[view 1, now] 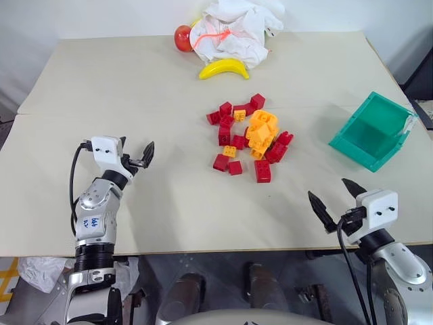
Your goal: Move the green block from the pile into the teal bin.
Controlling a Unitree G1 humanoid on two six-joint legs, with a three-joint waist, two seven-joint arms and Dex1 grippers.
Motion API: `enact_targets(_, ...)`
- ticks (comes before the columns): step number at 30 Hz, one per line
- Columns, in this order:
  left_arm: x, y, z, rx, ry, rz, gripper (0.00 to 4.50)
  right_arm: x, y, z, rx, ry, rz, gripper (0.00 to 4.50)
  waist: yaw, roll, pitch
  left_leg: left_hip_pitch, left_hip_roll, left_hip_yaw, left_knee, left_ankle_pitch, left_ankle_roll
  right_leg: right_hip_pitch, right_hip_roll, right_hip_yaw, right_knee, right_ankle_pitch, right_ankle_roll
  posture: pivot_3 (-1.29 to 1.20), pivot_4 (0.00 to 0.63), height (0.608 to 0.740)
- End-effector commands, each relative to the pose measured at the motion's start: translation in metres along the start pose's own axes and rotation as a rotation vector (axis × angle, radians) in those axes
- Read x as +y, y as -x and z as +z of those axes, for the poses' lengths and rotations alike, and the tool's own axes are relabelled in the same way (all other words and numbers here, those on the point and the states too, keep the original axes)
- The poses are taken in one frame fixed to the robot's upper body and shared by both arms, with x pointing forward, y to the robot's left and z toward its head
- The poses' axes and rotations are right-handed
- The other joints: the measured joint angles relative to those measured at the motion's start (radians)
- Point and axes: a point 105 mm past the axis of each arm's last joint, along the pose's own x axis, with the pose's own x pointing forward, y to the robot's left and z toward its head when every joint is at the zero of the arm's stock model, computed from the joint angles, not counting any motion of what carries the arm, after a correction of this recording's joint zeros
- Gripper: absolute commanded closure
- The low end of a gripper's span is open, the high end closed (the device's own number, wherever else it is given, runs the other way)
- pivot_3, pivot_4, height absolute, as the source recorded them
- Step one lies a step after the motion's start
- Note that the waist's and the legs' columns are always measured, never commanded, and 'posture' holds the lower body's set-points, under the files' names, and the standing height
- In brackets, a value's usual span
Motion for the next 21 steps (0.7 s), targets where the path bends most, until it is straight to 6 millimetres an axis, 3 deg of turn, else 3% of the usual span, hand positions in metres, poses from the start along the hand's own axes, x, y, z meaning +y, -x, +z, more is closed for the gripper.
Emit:
enact_targets(1,0.000,0.002,0.018,-0.050,-0.030,-0.018,0.00,0.000,-0.001,0.020,-0.059,0.031,0.020,0.03,0.000,0.000,0.000,0.000,0.000,0.000,0.000,0.000,0.000,0.000,0.000,0.000,0.000,0.000,0.000,0.00,0.150,0.740)
enact_targets(4,-0.003,-0.005,0.028,-0.075,-0.004,-0.043,0.00,0.005,-0.004,0.030,-0.066,0.020,0.062,0.03,0.000,0.000,0.000,0.000,0.000,0.000,0.000,0.000,0.000,0.000,0.000,0.000,0.000,0.000,0.000,0.00,0.150,0.740)
enact_targets(9,-0.028,-0.013,0.028,-0.006,-0.054,-0.259,0.00,0.023,-0.014,0.050,-0.054,0.000,0.200,0.03,0.000,0.000,0.000,-0.001,0.000,0.000,0.001,0.000,0.000,0.000,0.000,0.000,0.000,0.000,0.000,0.00,0.150,0.740)
enact_targets(13,-0.056,0.000,0.028,-0.007,-0.139,-0.552,0.00,0.053,-0.026,0.073,-0.069,-0.051,0.341,0.03,-0.005,0.001,0.001,-0.001,0.001,0.000,0.000,0.000,0.000,0.000,0.000,0.000,0.000,0.000,0.000,0.00,0.150,0.740)
enact_targets(16,-0.059,0.004,0.020,0.036,-0.172,-0.638,0.00,0.063,-0.037,0.081,-0.069,-0.042,0.352,0.03,-0.004,0.001,0.001,-0.002,0.001,0.000,0.001,0.000,0.000,-0.001,0.000,-0.001,0.000,0.000,0.000,0.00,0.150,0.740)
enact_targets(19,-0.064,0.009,0.019,0.046,-0.144,-0.770,0.00,0.086,-0.053,0.083,-0.042,-0.082,0.435,0.03,-0.003,0.001,0.001,-0.002,0.001,-0.001,0.001,0.000,0.000,-0.001,0.000,-0.001,-0.001,0.000,0.000,0.00,0.150,0.740)
enact_targets(21,-0.074,0.021,0.030,-0.043,-0.063,-0.974,0.00,0.104,-0.073,0.083,-0.014,-0.080,0.469,0.42,-0.006,0.001,0.001,-0.004,0.000,-0.001,0.001,0.000,0.000,-0.002,-0.001,-0.002,-0.001,0.000,0.000,0.00,0.150,0.740)
